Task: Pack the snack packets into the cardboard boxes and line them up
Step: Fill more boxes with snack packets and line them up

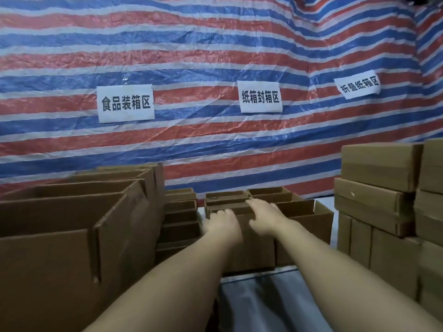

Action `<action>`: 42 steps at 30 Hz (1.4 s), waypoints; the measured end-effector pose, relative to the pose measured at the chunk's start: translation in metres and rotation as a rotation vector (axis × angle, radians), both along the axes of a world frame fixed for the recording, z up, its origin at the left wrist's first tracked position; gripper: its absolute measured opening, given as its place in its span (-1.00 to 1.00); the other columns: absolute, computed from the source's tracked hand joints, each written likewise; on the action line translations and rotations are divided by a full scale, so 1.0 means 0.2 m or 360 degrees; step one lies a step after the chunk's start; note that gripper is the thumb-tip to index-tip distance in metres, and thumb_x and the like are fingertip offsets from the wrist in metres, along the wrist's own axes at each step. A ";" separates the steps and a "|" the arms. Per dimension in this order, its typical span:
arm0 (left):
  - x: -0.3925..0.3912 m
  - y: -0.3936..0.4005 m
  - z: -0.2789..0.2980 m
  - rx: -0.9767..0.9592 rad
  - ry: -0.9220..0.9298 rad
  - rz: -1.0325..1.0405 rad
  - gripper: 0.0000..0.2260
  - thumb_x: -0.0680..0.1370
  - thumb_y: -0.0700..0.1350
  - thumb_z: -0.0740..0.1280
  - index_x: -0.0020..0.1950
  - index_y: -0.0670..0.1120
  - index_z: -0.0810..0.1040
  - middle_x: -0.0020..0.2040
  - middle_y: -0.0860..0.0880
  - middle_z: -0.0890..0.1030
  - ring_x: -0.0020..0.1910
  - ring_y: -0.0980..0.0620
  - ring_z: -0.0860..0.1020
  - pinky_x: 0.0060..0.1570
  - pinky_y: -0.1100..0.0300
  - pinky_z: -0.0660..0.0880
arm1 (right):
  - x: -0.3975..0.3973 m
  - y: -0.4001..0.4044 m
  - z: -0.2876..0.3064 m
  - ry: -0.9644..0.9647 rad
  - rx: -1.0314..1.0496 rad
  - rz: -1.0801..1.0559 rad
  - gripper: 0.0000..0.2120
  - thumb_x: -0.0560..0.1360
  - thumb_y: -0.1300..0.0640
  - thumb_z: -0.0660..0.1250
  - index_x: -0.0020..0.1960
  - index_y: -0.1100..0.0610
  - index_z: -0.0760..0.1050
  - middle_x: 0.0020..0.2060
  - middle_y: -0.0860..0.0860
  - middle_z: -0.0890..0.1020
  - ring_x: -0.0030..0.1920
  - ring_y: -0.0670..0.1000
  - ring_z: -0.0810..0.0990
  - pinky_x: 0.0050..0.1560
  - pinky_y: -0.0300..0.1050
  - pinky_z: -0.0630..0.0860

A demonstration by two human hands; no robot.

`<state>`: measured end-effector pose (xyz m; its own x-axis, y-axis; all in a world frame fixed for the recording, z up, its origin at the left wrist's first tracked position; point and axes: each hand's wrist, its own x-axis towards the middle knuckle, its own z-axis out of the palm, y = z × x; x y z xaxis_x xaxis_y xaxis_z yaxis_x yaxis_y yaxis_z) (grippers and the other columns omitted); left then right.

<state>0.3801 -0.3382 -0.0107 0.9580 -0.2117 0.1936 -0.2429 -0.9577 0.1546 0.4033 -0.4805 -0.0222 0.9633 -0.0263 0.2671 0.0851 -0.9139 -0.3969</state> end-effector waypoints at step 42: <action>-2.41 1.69 1.20 -0.0034 -0.0625 -0.0733 -0.80 0.49 0.07 0.42 -0.16 -0.05 0.56 -0.24 0.09 0.54 -0.25 0.15 0.49 -0.28 0.17 0.43 | -2.61 1.24 1.33 -0.0126 0.0050 0.0461 -0.47 0.66 -0.18 0.13 -0.18 0.22 0.56 -0.38 0.12 0.52 -0.42 -0.02 0.50 -0.30 -0.19 0.43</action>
<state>-0.1018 -0.0006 0.2303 0.6246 -0.5799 0.5230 -0.6746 -0.7380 -0.0126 -0.1178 -0.2325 0.2430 0.9082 0.2370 0.3451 0.3721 -0.8347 -0.4060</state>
